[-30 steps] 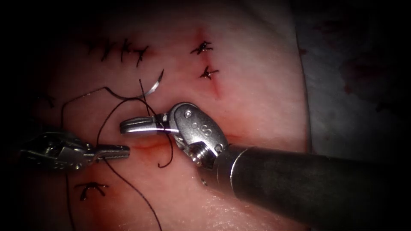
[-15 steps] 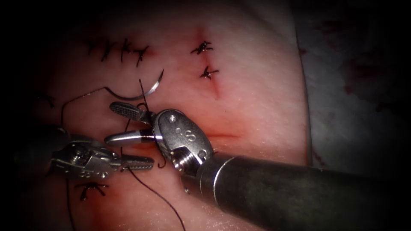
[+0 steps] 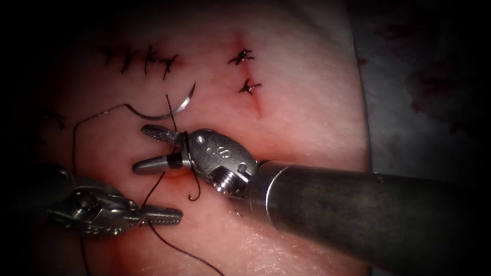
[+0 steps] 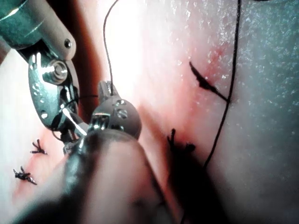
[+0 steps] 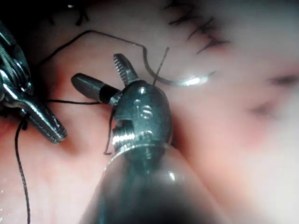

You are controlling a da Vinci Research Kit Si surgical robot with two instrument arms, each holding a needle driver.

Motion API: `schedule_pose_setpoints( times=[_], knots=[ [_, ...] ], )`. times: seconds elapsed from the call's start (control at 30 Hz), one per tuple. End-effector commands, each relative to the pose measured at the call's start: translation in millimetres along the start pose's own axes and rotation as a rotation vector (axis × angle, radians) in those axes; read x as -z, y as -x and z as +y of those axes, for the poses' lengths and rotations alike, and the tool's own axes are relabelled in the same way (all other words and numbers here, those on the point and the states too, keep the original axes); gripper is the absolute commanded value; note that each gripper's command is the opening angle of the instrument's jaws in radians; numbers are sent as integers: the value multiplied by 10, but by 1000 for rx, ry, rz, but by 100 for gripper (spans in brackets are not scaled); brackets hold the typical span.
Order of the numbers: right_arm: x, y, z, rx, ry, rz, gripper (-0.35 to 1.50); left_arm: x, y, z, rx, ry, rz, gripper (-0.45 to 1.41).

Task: Wound Closure
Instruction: Use the left hand to wrap the suture two times around the right hand counter-clockwise.

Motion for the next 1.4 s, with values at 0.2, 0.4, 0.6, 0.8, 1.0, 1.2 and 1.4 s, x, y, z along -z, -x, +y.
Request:
schedule_pose_setpoints(
  times=[0.2,0.4,0.6,0.8,1.0,1.2,1.4],
  knots=[
    [-5,3,2,114,-190,-147,73,20,7,-16,-36,-116,6,-45],
    [-5,12,0,135,-384,-153,47,26,24,-26,-30,-157,49,-45],
    [2,32,3,104,-549,-161,41,30,42,-31,-28,-165,75,-45],
    [3,53,-7,125,-677,-152,-21,25,65,-33,9,-175,134,-45],
    [4,48,-14,92,-754,-16,-35,10,87,-25,40,-158,160,-45],
    [5,42,-10,-6,-715,269,-35,-5,107,1,70,-136,176,-45],
    [11,45,4,-167,-518,406,-35,-4,107,17,75,-127,182,-45]
  ],
)
